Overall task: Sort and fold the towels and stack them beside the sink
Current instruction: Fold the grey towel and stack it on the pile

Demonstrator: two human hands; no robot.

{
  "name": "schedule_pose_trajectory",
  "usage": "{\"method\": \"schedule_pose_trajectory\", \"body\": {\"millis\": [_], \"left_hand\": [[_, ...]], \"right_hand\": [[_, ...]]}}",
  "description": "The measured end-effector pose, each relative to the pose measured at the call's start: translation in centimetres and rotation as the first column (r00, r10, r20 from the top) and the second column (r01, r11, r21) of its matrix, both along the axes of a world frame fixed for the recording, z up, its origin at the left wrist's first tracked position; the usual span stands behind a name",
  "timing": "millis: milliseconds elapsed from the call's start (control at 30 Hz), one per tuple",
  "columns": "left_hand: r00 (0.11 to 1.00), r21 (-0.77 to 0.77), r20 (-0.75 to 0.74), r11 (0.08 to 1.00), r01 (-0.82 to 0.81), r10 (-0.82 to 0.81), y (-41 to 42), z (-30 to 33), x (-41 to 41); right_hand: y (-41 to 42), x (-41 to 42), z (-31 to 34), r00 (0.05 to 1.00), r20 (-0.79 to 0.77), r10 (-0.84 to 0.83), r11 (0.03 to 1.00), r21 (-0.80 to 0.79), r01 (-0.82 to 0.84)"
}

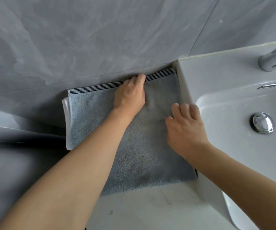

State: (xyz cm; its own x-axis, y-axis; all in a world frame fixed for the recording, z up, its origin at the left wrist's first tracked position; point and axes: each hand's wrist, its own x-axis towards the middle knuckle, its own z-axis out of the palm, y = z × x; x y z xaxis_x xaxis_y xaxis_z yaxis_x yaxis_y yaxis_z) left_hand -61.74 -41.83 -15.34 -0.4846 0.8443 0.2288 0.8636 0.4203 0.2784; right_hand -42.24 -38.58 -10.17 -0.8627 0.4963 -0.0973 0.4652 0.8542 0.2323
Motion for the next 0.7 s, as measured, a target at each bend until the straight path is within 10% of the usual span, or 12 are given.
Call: {"method": "schedule_pose_trajectory", "body": {"millis": [167, 267, 700], "left_hand": [[1.000, -0.005, 0.002, 1.000, -0.008, 0.008, -6.1, 0.5, -0.4], [0.993, -0.173, -0.002, 0.978, -0.120, 0.122, -10.0, -0.4, -1.2], [0.986, -0.375, -0.001, 0.914, -0.156, 0.168, -14.3, -2.1, -3.8]], "right_hand": [[1.9, -5.6, -1.4, 0.943, -0.332, -0.012, 0.972, -0.224, -0.066], [3.3, -8.6, -2.7, 0.964, -0.215, -0.155, 0.929, -0.363, 0.068], [4.0, -6.8, -7.1, 0.940, -0.323, -0.111, 0.974, -0.225, 0.038]]}}
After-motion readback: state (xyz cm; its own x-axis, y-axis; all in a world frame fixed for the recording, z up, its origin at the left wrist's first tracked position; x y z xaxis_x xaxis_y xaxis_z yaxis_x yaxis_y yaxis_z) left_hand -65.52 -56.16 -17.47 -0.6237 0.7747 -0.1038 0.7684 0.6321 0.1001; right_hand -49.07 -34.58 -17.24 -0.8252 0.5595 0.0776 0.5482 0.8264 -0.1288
